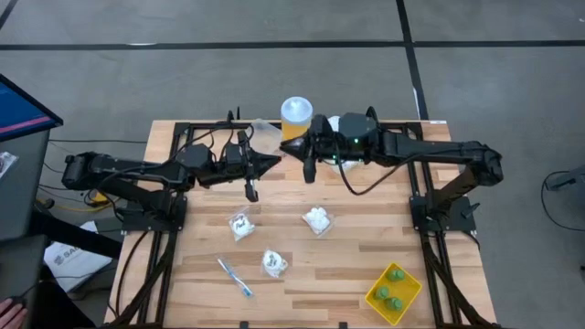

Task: Pick & Place Travel size toiletries
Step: Put the orange toothbrush into the white bin

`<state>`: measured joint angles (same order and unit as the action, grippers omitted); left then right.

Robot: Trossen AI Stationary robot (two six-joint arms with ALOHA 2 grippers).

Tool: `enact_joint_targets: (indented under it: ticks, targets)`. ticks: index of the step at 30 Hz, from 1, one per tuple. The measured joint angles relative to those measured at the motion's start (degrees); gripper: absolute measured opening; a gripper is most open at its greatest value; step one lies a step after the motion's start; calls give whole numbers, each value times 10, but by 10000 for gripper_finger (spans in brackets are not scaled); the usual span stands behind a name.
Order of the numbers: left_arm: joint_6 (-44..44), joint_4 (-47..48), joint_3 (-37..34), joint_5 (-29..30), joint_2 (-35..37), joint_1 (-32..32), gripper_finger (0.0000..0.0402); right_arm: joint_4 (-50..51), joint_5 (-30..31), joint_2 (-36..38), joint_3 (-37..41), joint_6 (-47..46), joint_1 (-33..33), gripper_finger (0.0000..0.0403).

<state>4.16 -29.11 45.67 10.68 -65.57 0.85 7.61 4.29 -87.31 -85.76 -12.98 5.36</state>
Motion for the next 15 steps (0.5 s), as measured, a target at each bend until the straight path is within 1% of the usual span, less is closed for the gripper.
enact_joint_targets:
  ticks: [3, 6, 9, 13, 15]
  targets:
    - [-1, 36, 0, -5, 18, -2, 37, 16, 5, 5, 1, -4, 27, 60]
    - [-1, 107, 0, -1, 45, -2, 70, 45, 5, 14, 0, -5, 61, 58]
    - [-11, 193, 0, 5, 74, -2, 104, 115, 12, 19, 0, -5, 106, 49]
    - [-61, 308, 0, 9, 96, -2, 143, 244, 40, 14, 0, -7, 182, 44]
    - [-86, 337, 0, 9, 98, -2, 158, 276, 44, -3, -1, -7, 214, 48]
